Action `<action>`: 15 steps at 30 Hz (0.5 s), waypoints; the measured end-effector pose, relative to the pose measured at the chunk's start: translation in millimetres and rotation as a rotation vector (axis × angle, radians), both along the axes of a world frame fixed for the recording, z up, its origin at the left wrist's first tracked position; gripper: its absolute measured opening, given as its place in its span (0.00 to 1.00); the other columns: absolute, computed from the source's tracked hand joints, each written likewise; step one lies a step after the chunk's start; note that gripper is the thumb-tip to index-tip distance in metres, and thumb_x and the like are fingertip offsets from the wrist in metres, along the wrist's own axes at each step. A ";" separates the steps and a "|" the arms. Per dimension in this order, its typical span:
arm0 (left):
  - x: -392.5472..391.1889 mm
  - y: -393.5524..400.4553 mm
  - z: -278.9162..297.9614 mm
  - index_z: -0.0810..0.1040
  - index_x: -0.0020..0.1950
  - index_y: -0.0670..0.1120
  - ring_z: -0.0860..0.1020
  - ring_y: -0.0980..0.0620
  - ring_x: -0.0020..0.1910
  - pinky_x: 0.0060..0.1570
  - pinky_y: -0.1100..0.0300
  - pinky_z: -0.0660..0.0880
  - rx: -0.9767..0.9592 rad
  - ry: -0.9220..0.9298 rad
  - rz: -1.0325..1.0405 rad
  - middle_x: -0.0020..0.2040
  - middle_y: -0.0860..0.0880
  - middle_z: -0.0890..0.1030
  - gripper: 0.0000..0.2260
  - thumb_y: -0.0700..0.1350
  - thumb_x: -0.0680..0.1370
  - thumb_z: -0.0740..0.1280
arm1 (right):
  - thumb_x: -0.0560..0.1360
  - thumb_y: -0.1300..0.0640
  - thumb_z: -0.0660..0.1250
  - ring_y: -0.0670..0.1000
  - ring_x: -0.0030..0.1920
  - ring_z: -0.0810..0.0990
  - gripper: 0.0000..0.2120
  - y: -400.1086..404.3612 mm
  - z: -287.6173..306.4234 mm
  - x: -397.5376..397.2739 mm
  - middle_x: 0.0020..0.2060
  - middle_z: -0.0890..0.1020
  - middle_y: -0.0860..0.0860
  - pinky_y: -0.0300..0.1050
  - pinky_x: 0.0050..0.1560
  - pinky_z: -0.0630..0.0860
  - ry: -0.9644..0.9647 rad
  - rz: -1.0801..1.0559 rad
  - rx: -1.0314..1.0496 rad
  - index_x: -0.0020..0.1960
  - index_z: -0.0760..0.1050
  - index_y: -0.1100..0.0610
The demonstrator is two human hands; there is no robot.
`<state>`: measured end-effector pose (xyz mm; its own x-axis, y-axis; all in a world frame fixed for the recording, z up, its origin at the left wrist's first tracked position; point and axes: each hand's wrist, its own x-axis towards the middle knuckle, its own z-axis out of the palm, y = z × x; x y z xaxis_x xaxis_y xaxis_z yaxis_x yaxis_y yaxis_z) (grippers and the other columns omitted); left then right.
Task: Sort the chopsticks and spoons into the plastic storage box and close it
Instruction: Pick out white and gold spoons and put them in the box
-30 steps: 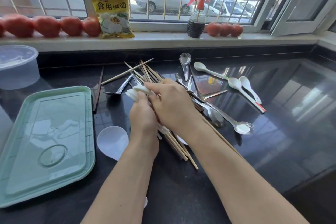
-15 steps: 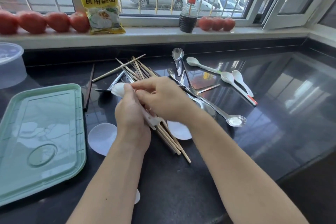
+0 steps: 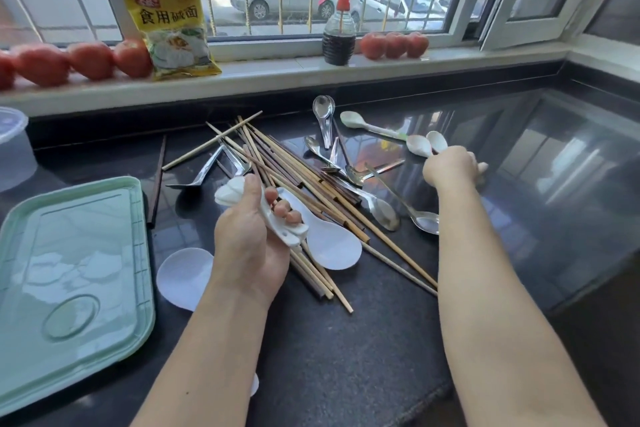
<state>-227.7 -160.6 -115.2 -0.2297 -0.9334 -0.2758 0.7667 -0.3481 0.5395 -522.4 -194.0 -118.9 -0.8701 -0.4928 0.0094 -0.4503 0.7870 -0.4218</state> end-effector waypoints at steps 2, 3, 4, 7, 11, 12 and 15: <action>-0.1 -0.9 -0.4 0.72 0.50 0.43 0.69 0.56 0.28 0.29 0.63 0.71 -0.012 0.007 0.008 0.35 0.50 0.72 0.07 0.45 0.85 0.62 | 0.78 0.53 0.60 0.60 0.70 0.66 0.22 1.9 1.1 -2.0 0.69 0.72 0.56 0.55 0.65 0.68 -0.021 -0.038 -0.036 0.70 0.72 0.59; 0.0 -1.1 -0.1 0.72 0.51 0.43 0.69 0.56 0.28 0.29 0.63 0.71 -0.017 0.003 0.014 0.35 0.50 0.72 0.05 0.43 0.85 0.62 | 0.79 0.52 0.61 0.60 0.70 0.65 0.21 2.6 1.1 -3.2 0.69 0.72 0.56 0.55 0.65 0.68 -0.029 -0.056 -0.054 0.70 0.71 0.59; 0.3 -0.9 0.0 0.72 0.51 0.43 0.69 0.56 0.28 0.29 0.63 0.70 -0.023 -0.002 0.010 0.35 0.50 0.72 0.03 0.40 0.85 0.62 | 0.80 0.52 0.61 0.60 0.70 0.65 0.21 2.1 -0.9 -6.0 0.69 0.72 0.56 0.54 0.66 0.67 -0.033 -0.069 -0.066 0.70 0.71 0.59; 1.6 3.2 2.7 0.72 0.56 0.44 0.67 0.56 0.27 0.26 0.64 0.68 -0.039 0.015 -0.031 0.34 0.50 0.71 0.04 0.37 0.82 0.61 | 0.80 0.52 0.62 0.60 0.69 0.65 0.20 3.6 -4.1 -7.3 0.69 0.72 0.57 0.51 0.65 0.66 -0.022 -0.093 -0.088 0.70 0.71 0.59; 3.5 5.4 3.5 0.73 0.59 0.43 0.62 0.57 0.24 0.21 0.66 0.63 -0.022 -0.014 -0.046 0.33 0.52 0.67 0.08 0.41 0.81 0.61 | 0.80 0.51 0.63 0.60 0.70 0.65 0.21 4.6 -2.8 -5.5 0.69 0.72 0.57 0.52 0.66 0.64 -0.038 -0.136 -0.120 0.69 0.71 0.59; 4.0 5.3 3.4 0.73 0.59 0.44 0.62 0.58 0.24 0.21 0.66 0.62 -0.018 -0.014 -0.047 0.32 0.52 0.66 0.08 0.42 0.81 0.61 | 0.80 0.50 0.63 0.60 0.70 0.65 0.21 4.4 -2.2 -5.4 0.69 0.72 0.57 0.53 0.67 0.64 -0.041 -0.145 -0.126 0.69 0.71 0.59; 5.6 5.7 3.9 0.74 0.58 0.43 0.61 0.58 0.24 0.21 0.67 0.61 -0.002 0.017 -0.058 0.32 0.52 0.64 0.09 0.45 0.81 0.60 | 0.78 0.54 0.64 0.60 0.71 0.65 0.20 4.7 -1.9 -4.1 0.70 0.72 0.57 0.54 0.68 0.63 -0.041 -0.149 -0.143 0.69 0.72 0.57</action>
